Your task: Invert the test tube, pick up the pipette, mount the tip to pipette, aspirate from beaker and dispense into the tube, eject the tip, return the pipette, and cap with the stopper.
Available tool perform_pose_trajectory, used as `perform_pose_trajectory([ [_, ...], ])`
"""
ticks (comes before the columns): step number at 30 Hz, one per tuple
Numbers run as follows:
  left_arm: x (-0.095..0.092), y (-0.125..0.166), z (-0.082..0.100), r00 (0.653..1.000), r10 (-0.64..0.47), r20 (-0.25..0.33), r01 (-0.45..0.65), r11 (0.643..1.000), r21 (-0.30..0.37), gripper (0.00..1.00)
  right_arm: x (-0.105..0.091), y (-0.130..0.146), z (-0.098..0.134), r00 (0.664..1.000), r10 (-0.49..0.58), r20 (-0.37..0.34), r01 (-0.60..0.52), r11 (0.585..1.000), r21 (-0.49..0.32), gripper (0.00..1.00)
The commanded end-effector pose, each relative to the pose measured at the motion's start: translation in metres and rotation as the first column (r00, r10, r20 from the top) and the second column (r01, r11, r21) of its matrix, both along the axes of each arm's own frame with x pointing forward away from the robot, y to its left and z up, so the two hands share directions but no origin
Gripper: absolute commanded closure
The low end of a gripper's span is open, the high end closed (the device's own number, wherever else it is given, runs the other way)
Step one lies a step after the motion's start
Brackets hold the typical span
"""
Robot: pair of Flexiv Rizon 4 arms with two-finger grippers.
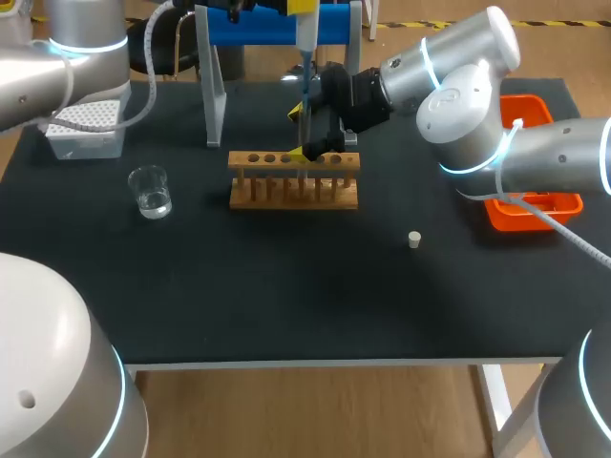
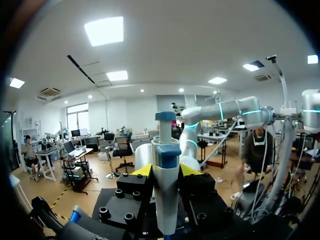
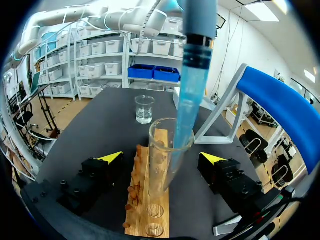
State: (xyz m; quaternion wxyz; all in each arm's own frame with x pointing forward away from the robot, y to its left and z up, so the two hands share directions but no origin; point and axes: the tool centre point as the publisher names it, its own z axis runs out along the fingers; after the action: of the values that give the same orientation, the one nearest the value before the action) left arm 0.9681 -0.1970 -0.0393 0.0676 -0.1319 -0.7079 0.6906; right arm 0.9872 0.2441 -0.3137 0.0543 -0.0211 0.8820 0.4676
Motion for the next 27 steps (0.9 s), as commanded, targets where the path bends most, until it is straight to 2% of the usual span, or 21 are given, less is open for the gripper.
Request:
perform_pose_trajectory([
  [1,0.001,0.000,-0.003,1.000,-0.004,-0.008,0.004,1.000,0.000,1.00,0.001,-0.001,0.001,1.000,0.004,-0.003,-0.004,1.000,-0.005,0.00],
  [27,0.003,-0.004,-0.014,0.999,-0.011,-0.042,0.011,1.000,-0.003,1.00,0.001,-0.001,0.001,1.000,0.004,-0.003,-0.004,1.000,-0.005,0.00],
])
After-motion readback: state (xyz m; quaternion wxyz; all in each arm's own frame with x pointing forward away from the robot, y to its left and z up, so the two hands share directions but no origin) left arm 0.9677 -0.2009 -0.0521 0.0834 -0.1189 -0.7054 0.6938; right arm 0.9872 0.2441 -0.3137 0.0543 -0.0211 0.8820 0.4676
